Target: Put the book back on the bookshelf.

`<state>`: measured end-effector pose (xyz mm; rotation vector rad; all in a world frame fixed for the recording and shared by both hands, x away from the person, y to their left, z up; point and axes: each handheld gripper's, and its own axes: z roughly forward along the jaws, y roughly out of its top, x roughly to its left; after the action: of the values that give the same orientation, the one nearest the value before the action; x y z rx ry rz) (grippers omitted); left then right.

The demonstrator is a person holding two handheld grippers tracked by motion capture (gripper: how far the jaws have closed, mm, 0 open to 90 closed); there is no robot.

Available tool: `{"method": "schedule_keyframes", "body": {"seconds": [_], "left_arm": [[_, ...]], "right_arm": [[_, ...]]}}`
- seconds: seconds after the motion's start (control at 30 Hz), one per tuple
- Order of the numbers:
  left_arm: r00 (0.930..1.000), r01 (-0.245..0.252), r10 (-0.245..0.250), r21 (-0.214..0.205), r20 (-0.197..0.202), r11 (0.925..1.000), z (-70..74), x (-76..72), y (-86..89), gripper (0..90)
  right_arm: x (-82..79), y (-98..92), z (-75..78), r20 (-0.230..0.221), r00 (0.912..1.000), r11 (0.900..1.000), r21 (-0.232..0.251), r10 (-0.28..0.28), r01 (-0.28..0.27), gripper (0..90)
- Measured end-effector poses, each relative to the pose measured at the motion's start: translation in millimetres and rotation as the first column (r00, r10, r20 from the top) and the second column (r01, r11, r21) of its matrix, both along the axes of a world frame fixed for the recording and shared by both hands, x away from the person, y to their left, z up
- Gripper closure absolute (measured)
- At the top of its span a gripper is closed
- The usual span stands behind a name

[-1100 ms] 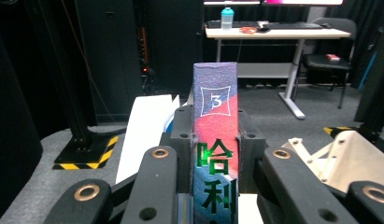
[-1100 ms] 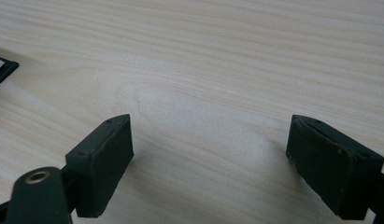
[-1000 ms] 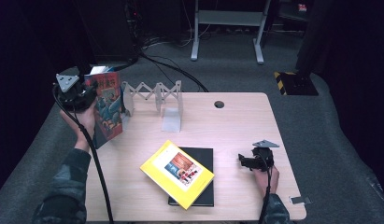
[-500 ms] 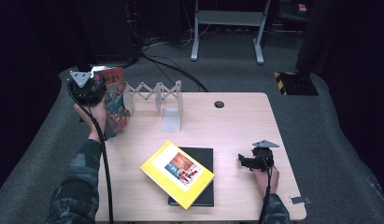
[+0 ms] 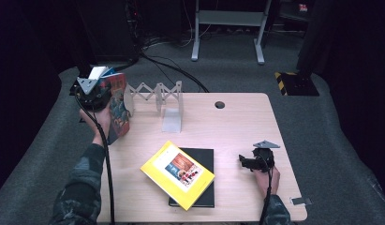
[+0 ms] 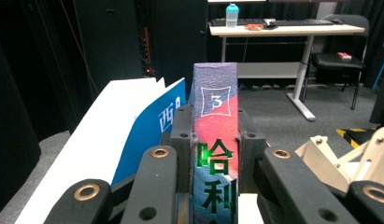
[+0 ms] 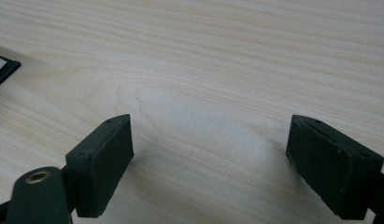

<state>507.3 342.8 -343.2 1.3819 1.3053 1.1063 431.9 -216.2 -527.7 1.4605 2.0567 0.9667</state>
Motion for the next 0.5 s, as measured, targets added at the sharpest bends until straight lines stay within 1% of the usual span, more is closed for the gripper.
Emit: {"method": "schedule_keyframes", "body": {"seconds": [0.07, 0.1, 0.17, 0.2, 0.23, 0.37, 0.4, 0.43, 0.47, 0.5], "left_arm": [[1.0, 0.009, -0.009, -0.002, -0.004, 1.0, 0.0, -2.7, -0.3, 74.1], [0.9998, 0.019, -0.019, 0.004, -0.01, 0.9998, 0.4, -3.7, -0.4, 74.1], [0.9982, 0.044, -0.044, 0.002, -0.041, 0.999, 3.3, -6.8, 0.2, 74.0], [0.9982, 0.044, -0.044, 0.002, -0.041, 0.999, 3.3, -6.8, 0.2, 74.0], [0.9962, 0.061, -0.06, 0.009, -0.063, 0.9981, 6.0, -10.5, -0.3, 74.0], [0.9906, 0.085, -0.084, 0.013, -0.108, 0.9963, 10.6, -18.9, 2.4, 73.8], [0.9906, 0.085, -0.084, 0.013, -0.108, 0.9963, 10.6, -18.9, 2.4, 73.7], [0.9868, 0.099, -0.097, 0.01, -0.13, 0.9951, 12.3, -22.2, 3.7, 73.7], [0.985, 0.104, -0.102, 0.008, -0.139, 0.9945, 13.2, -23.3, 4.2, 73.6], [0.9809, 0.117, -0.114, 0.007, -0.157, 0.9931, 14.5, -24.8, 4.6, 73.5]], "right_arm": [[-0.1, 0.0, 0.0, 0.0, 1.0, 1.0, 0.0, 0.001, -0.001, 14.1], [0.0, -0.1, 0.0, 0.001, 1.0, 1.0, -0.001, 0.001, -0.001, 14.1], [-0.1, -0.1, 0.0, 0.001, 1.0, 1.0, 0.0, 0.001, -0.001, 14.1], [-0.1, 0.0, 0.0, 0.001, 1.0, 1.0, 0.0, 0.001, -0.001, 14.1], [-0.2, 0.0, 0.0, 0.001, 1.0, 1.0, 0.0, 0.0, 0.0, 14.0], [-0.2, 0.0, 0.0, 0.001, 1.0, 1.0, -0.001, 0.0, 0.0, 14.0], [-0.1, -0.1, -0.1, 0.002, 1.0, 1.0, -0.002, 0.001, -0.001, 14.0], [-0.2, 0.1, 0.0, 0.0, 1.0, 1.0, 0.0, 0.0, 0.0, 14.0], [-0.1, 0.0, 0.0, 0.0, 1.0, 1.0, 0.0, 0.0, 0.0, 14.0], [-0.1, 0.0, 0.0, 0.0, 1.0, 1.0, -0.001, 0.001, -0.001, 14.0]]}}
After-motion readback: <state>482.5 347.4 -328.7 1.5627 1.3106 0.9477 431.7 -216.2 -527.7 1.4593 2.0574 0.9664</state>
